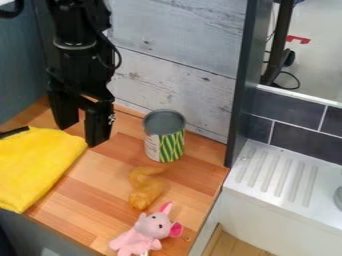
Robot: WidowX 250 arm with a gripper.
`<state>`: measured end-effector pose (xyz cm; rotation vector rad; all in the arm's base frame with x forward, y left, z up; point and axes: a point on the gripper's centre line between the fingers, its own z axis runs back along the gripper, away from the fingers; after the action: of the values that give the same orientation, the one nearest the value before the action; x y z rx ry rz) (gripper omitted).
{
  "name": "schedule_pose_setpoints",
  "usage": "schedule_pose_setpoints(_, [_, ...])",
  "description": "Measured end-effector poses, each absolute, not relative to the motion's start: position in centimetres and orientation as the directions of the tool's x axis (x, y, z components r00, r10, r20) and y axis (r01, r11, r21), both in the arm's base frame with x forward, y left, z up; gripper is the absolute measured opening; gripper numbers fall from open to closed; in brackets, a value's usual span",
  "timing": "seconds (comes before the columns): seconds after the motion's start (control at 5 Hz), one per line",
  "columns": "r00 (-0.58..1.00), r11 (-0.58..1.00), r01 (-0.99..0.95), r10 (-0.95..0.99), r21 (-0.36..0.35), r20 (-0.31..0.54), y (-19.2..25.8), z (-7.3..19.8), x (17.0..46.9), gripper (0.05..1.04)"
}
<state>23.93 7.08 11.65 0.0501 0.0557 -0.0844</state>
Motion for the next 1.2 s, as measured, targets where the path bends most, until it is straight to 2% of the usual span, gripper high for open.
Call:
schedule_pose_setpoints(0.2, [0.994,0.996,0.082,-0.079,0.041,-0.078,7.0,11.1,23.8,1.001])
schedule_pose_setpoints(0.4, [0.995,0.993,0.093,-0.089,0.067,-0.050,5.9,10.2,26.1,1.001])
schedule_pose_setpoints(0.6, [0.990,0.984,0.132,-0.126,0.115,-0.061,4.3,9.3,28.9,1.001])
schedule_pose_setpoints(1.2, [0.995,0.983,0.098,-0.099,0.158,0.002,1.5,7.5,34.5,1.000])
